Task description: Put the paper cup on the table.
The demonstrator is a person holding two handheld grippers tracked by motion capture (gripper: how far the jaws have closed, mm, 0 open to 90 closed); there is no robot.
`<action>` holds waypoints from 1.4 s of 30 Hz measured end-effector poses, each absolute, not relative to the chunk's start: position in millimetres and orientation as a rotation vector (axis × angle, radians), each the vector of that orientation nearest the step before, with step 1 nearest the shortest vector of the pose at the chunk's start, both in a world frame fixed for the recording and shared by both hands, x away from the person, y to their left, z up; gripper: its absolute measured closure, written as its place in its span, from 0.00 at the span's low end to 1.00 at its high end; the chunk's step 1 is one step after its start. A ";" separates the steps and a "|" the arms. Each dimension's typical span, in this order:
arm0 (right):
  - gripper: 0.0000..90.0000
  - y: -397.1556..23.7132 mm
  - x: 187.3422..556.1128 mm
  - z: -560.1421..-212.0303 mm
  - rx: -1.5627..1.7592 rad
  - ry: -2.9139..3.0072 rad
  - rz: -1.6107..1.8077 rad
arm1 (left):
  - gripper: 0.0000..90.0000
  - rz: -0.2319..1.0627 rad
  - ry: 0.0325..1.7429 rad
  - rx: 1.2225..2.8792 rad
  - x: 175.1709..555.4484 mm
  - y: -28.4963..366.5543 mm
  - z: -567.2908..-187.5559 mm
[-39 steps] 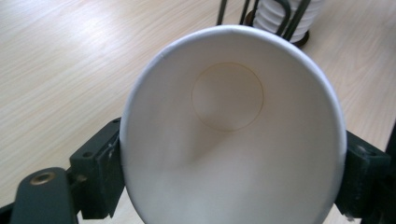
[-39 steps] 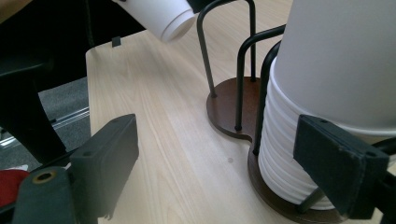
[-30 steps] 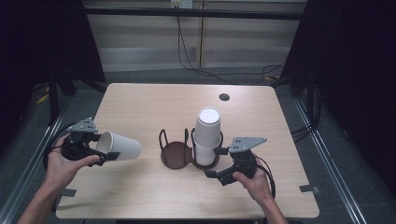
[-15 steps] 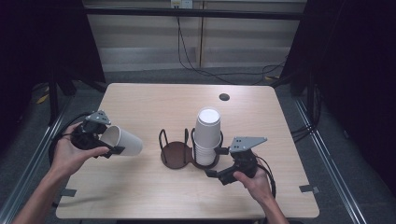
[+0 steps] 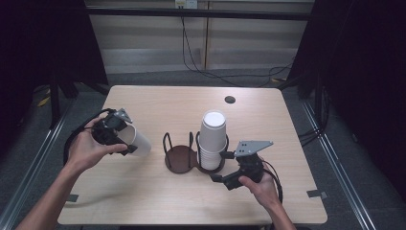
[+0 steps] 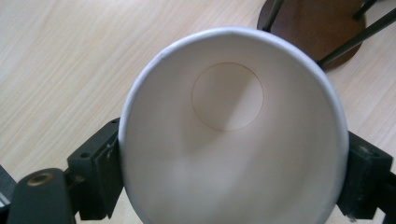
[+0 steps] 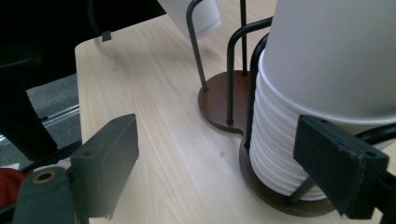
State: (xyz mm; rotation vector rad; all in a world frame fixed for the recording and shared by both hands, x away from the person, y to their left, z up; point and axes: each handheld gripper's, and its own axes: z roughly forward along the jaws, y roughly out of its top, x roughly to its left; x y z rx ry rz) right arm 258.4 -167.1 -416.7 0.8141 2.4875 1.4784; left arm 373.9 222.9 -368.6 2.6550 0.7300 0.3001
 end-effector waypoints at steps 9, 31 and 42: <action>0.16 -167.5 257.9 -416.4 0.812 2.491 1.473 | 0.14 0.247 0.685 2.782 380.7 196.9 -367.6; 0.16 -170.0 261.5 -421.9 0.852 2.492 1.474 | 0.07 0.221 0.705 2.802 401.5 177.7 -401.5; 0.16 -170.8 262.9 -423.8 0.871 2.490 1.480 | 0.06 0.215 0.724 2.735 404.0 178.4 -411.9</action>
